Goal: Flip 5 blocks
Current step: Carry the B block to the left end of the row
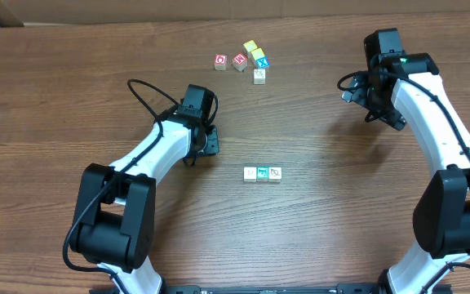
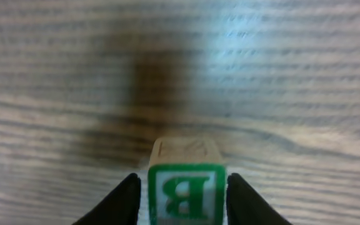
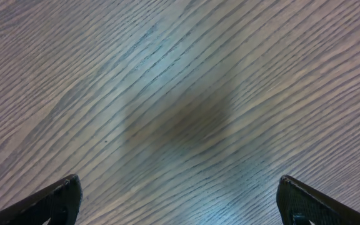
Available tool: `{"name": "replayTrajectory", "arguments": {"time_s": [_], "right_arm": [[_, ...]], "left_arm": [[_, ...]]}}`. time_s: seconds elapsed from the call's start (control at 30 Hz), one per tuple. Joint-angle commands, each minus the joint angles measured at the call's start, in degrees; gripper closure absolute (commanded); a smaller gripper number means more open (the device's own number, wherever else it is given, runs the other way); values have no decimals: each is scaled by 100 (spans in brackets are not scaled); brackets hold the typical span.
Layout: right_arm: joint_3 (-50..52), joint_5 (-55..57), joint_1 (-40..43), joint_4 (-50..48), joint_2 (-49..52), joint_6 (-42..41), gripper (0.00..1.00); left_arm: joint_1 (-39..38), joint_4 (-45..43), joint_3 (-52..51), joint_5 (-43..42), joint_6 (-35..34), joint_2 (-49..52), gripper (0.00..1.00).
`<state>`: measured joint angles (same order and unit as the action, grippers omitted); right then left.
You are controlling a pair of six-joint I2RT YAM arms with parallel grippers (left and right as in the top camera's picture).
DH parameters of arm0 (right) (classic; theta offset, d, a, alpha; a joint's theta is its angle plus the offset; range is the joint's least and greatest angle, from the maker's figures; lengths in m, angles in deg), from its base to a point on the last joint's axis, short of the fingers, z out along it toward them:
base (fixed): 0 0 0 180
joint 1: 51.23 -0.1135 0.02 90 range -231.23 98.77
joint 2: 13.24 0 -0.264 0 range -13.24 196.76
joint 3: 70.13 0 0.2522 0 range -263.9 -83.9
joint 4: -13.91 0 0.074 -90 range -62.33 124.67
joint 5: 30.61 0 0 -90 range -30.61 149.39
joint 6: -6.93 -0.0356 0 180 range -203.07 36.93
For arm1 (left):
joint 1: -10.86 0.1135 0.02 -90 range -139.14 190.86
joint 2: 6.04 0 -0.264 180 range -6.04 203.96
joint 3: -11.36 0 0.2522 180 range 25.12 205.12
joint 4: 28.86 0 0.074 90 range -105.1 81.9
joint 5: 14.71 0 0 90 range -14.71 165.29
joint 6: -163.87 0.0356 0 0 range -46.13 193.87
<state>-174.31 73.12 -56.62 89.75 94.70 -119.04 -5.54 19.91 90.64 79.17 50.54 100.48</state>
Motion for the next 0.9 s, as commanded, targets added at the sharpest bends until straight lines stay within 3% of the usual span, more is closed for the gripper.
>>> {"name": "replayTrajectory", "arguments": {"time_s": [0.0,0.13,0.27,0.47,0.87], "right_arm": [[-31,28,-11,-31,-131,-4,0],[-31,28,-11,-31,-131,-4,0],[-31,26,-11,-31,-131,-2,0],[-31,26,-11,-31,-131,-4,0],[-31,28,-11,-31,-131,-2,0]], "left_arm": [[-11,72,114,55,109,61,60],[-11,74,114,55,109,61,62],[-11,98,129,55,107,13,71],[-11,-11,129,227,2,-59,63],[-11,-166,129,267,33,-59,69]]}}
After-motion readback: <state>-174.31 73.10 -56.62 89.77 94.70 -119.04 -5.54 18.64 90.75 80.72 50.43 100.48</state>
